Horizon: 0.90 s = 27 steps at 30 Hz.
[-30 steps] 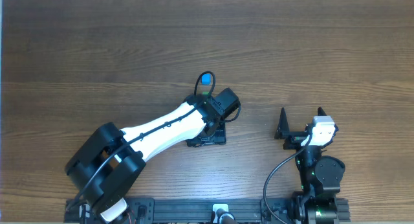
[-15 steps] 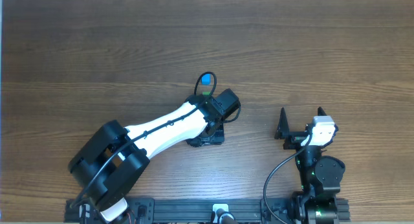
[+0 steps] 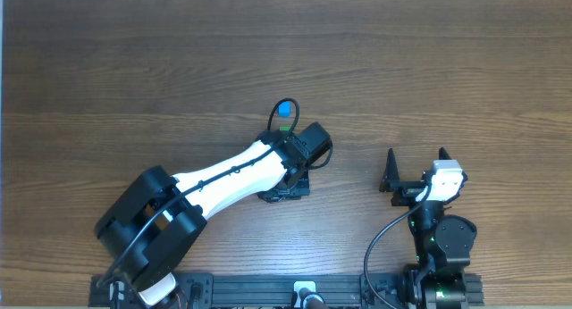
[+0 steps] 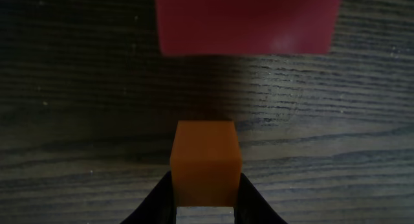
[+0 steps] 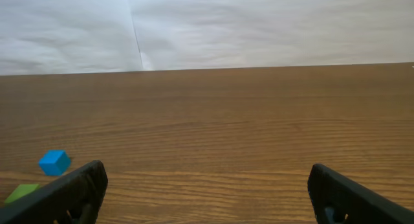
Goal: Stack Cubes
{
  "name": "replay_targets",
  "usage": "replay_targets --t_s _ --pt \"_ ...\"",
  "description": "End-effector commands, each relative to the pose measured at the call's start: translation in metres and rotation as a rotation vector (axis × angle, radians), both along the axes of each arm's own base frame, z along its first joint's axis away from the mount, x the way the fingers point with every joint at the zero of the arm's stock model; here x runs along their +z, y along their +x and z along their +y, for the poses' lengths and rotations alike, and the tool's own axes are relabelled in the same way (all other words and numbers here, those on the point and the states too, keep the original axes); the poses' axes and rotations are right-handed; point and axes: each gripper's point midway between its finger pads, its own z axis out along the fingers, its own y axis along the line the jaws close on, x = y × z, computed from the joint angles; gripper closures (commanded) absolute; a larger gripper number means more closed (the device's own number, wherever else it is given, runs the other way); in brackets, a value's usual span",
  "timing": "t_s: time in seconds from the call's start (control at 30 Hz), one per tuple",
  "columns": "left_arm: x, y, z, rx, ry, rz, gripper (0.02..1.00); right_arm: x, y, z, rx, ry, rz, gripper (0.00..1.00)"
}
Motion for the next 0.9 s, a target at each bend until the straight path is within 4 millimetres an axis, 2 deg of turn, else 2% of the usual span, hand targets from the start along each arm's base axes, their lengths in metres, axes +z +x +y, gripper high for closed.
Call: replay_targets --t_s 0.03,0.17,0.3,0.53,0.63,0.77,0.9 --pt "-0.006 -0.001 0.004 0.002 0.027 -0.001 0.879 -0.001 0.000 0.001 0.000 0.002 -0.004 0.007" --pt "0.001 -0.001 0.002 0.001 0.006 -0.008 0.912 -0.001 0.000 0.001 0.000 0.002 -0.004 0.009" --pt "0.020 0.002 -0.003 0.001 -0.042 -0.041 0.930 -0.001 0.000 0.001 0.000 0.002 -0.004 0.009" --pt "0.074 0.013 0.002 0.016 -0.055 -0.105 0.954 -0.001 0.000 0.001 0.000 0.002 -0.004 0.007" --pt "0.098 0.028 0.000 0.014 -0.062 -0.133 0.961 -0.001 0.000 0.001 0.000 0.002 -0.004 0.007" --pt "0.108 0.045 -0.001 0.017 -0.082 -0.160 0.961 -0.001 0.000 0.001 0.000 0.002 -0.004 0.009" --pt "0.098 0.057 0.005 0.020 -0.077 -0.139 0.976 -0.001 0.000 0.001 0.000 0.002 -0.004 0.009"
